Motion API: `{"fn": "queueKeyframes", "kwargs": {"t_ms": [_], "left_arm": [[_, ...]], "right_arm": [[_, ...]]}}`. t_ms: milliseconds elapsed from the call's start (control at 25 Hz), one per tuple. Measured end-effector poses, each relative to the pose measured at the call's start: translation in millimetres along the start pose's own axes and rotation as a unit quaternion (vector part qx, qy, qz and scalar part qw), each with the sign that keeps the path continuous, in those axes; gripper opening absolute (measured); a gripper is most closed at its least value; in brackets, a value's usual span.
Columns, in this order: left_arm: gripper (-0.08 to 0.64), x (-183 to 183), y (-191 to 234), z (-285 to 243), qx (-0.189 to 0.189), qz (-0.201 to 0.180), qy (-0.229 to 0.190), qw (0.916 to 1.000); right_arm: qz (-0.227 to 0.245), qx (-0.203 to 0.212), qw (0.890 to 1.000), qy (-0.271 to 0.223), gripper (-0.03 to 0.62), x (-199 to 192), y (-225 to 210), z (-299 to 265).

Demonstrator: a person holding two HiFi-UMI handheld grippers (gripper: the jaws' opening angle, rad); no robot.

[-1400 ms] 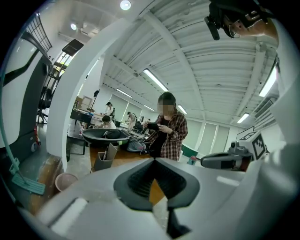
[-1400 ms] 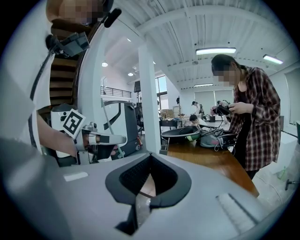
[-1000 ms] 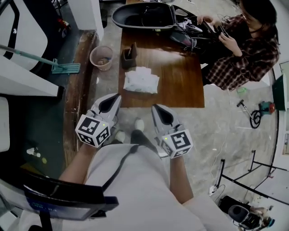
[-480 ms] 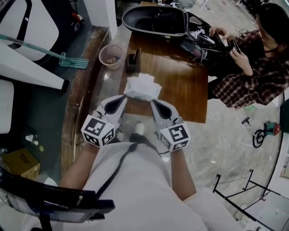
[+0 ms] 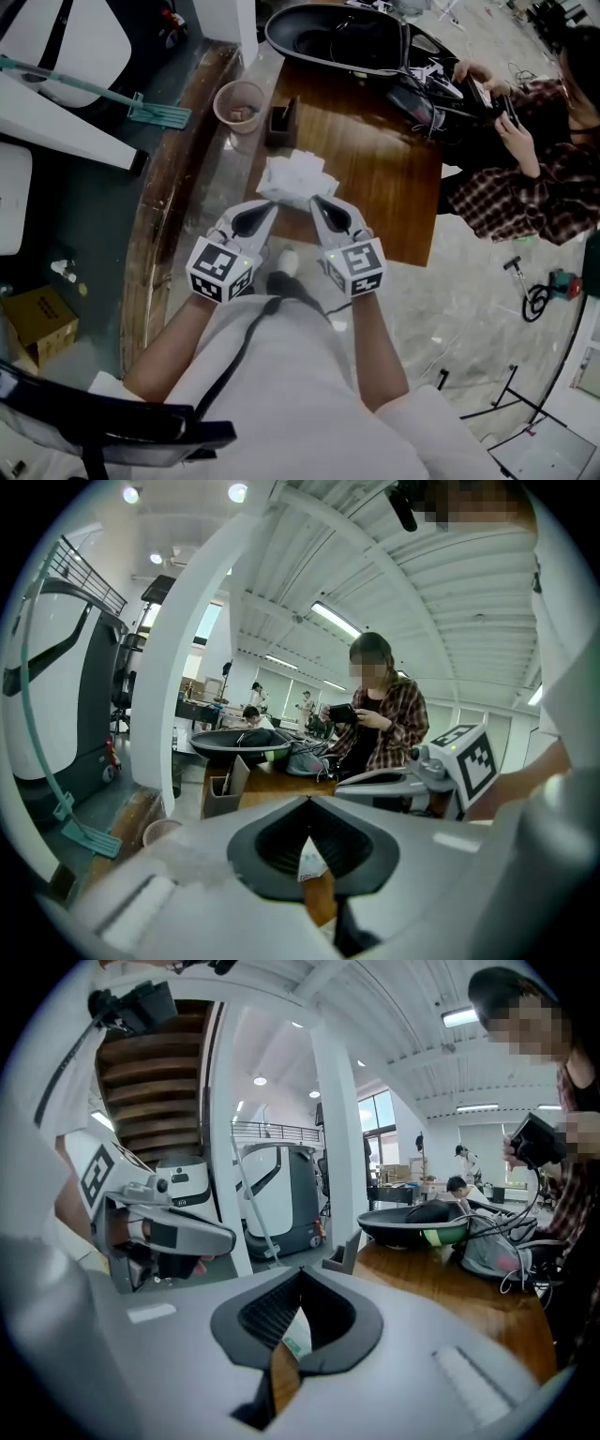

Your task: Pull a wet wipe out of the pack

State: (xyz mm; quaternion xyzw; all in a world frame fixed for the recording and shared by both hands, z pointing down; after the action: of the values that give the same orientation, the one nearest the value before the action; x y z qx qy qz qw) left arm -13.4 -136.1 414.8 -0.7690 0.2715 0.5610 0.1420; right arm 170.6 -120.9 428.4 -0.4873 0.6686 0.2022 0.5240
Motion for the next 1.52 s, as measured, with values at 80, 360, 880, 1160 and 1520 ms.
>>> {"fn": "queueKeyframes", "kwargs": {"t_ms": [80, 360, 880, 1160, 1520], "left_arm": [[0.005, -4.2, 0.0, -6.5, 0.003, 0.000, 0.007, 1.0000], [0.024, -23.9, 13.5, -35.1, 0.038, -0.006, 0.038, 0.9986], [0.110, -61.0, 25.4, -123.5, 0.066, -0.089, 0.127, 0.9857], [0.076, -70.6, 30.6, -135.5, 0.074, -0.085, 0.146, 0.9829], [0.014, -73.9, 39.6, -130.5, 0.093, -0.050, 0.140, 0.9845]], "right_arm": [[0.005, -0.005, 1.000, 0.011, 0.009, -3.5, -6.7, -8.7], [0.008, -0.005, 0.998, 0.057, 0.011, -20.1, -24.2, -38.5], [-0.003, -0.014, 0.996, 0.093, 0.018, -34.5, -45.5, -51.6], [-0.010, -0.007, 0.994, 0.112, 0.018, -40.8, -49.7, -63.2], [-0.010, -0.009, 0.991, 0.130, 0.018, -46.1, -59.6, -71.5]]}}
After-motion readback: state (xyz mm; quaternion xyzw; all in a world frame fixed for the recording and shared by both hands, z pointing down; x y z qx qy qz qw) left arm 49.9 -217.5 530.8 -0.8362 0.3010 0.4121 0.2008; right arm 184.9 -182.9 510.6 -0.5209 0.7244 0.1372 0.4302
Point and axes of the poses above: the fingertips, and each gripper's own axes: z backward along the fingers, y to its left, x out of its top, the point moved 9 cm from there along z, backward along the fingers, and after that the axes turned 9 degrees about -z, right-handed, at the moved point
